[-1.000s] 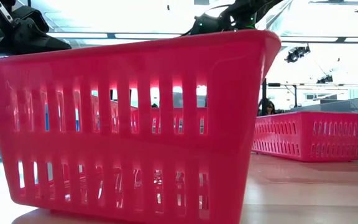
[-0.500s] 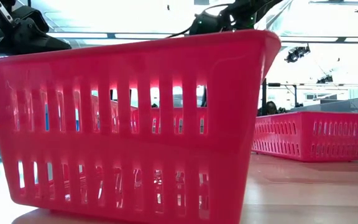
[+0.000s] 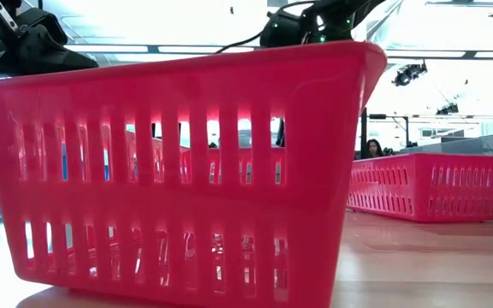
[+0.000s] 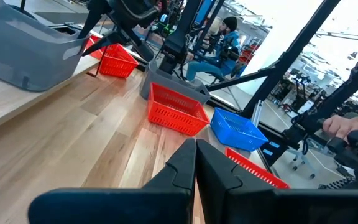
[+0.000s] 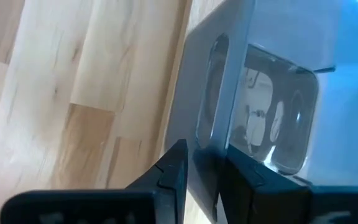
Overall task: Stack baskets on shelf by color
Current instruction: Put the middle black bin on the shelf, then put the middle left blue bin on the shelf
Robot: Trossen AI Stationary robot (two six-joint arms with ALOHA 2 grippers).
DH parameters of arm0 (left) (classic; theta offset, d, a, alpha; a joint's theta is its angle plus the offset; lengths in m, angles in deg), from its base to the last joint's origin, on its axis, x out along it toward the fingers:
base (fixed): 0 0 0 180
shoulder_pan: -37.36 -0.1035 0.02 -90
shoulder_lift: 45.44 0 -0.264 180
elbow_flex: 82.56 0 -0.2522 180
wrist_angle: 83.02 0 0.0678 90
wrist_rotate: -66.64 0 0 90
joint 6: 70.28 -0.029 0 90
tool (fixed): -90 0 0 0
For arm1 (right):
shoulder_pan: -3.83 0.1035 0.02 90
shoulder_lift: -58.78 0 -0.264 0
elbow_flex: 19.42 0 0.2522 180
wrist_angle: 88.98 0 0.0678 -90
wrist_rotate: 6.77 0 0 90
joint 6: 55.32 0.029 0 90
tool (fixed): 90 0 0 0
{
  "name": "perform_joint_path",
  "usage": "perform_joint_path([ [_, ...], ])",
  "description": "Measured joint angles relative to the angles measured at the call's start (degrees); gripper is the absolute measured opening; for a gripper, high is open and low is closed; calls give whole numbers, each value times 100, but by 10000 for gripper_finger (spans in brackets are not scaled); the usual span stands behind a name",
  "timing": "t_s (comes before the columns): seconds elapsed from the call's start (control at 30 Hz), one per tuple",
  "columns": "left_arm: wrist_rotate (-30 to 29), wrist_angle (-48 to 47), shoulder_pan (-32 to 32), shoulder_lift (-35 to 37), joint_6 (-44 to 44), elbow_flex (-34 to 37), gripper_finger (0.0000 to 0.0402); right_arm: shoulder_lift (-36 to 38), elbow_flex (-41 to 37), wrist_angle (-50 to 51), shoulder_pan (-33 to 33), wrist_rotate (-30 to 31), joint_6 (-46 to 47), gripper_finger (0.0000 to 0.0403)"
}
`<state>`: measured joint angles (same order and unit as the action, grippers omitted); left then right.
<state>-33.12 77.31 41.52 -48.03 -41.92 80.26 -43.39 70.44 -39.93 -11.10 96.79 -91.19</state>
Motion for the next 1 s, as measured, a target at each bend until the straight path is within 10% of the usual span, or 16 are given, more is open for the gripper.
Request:
perform_joint_path([
  [1.0, -17, 13, 0, -4, 509, 0, 6, 424, 1029, 741, 595, 1070, 2262, 67],
])
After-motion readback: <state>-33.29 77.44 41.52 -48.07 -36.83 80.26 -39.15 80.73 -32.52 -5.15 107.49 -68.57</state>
